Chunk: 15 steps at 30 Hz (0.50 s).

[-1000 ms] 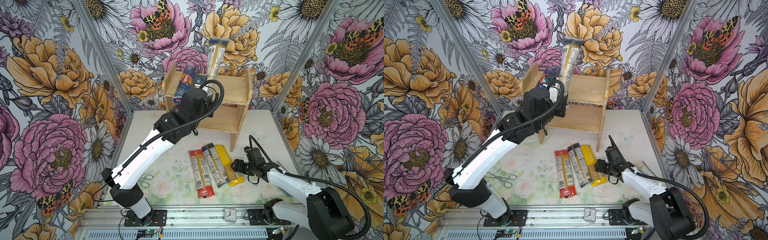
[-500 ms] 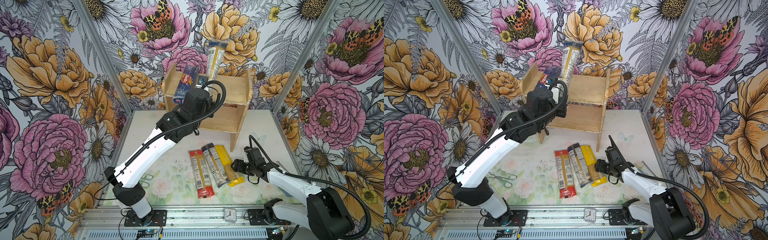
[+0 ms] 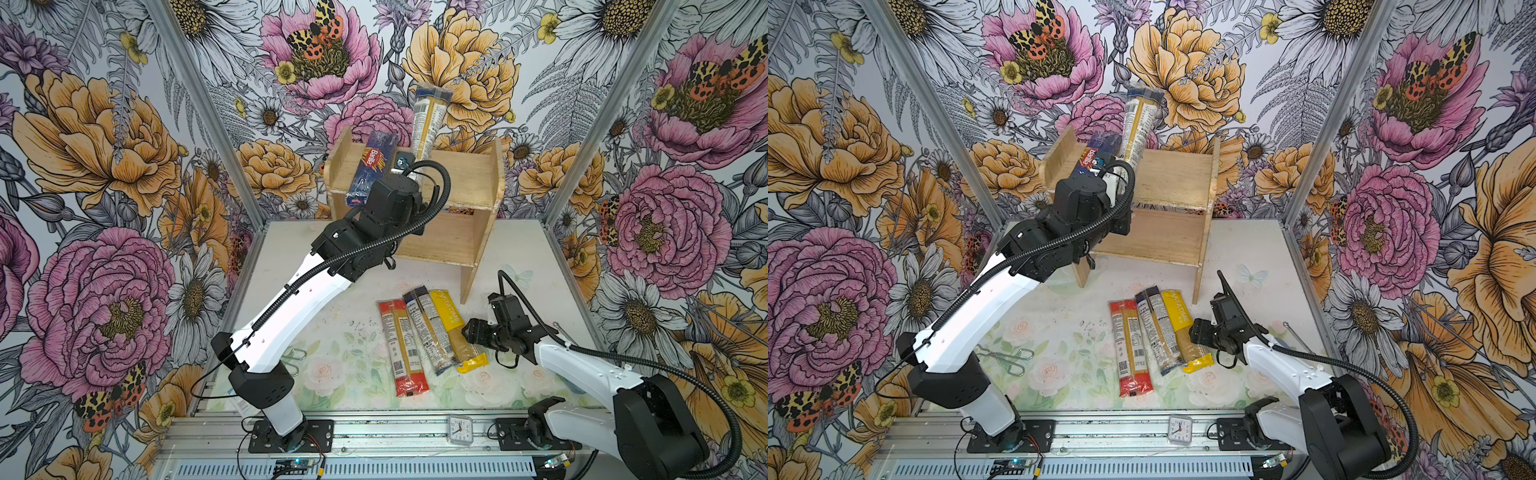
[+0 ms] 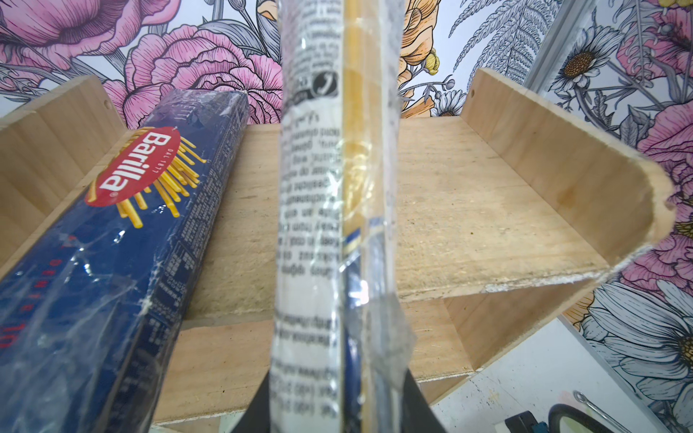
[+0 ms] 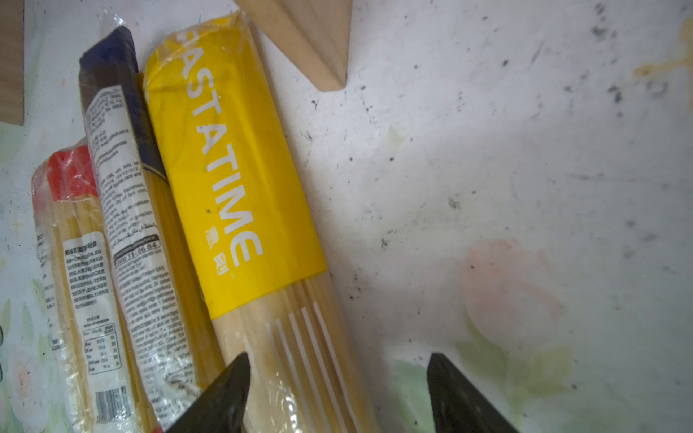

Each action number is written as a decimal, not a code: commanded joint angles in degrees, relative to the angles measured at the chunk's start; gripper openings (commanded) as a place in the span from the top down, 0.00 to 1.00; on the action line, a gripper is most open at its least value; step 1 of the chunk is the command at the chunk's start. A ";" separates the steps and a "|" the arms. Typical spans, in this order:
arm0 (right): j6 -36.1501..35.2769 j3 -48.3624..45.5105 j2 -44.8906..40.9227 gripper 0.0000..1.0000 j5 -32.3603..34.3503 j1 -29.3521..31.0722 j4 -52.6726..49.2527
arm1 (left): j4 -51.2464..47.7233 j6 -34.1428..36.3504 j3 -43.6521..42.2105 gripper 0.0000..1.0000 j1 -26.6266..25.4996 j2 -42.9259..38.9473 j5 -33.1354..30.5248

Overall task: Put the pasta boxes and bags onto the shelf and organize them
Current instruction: 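Lower the spaghetti bag onto the top tier beside the Barilla box with the left gripper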

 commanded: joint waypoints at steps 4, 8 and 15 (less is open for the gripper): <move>-1.01 0.45 0.89 0.24 0.18 -0.18 2.04 | 7.16 -1.49 2.82 1.00 0.88 -1.31 0.64; -0.93 0.45 0.94 0.24 0.17 -0.26 2.14 | 7.16 -1.60 2.27 1.00 1.15 -1.29 1.44; -0.92 0.48 1.26 0.24 0.24 -0.22 2.13 | 7.27 -1.82 1.55 1.00 1.71 -1.11 2.27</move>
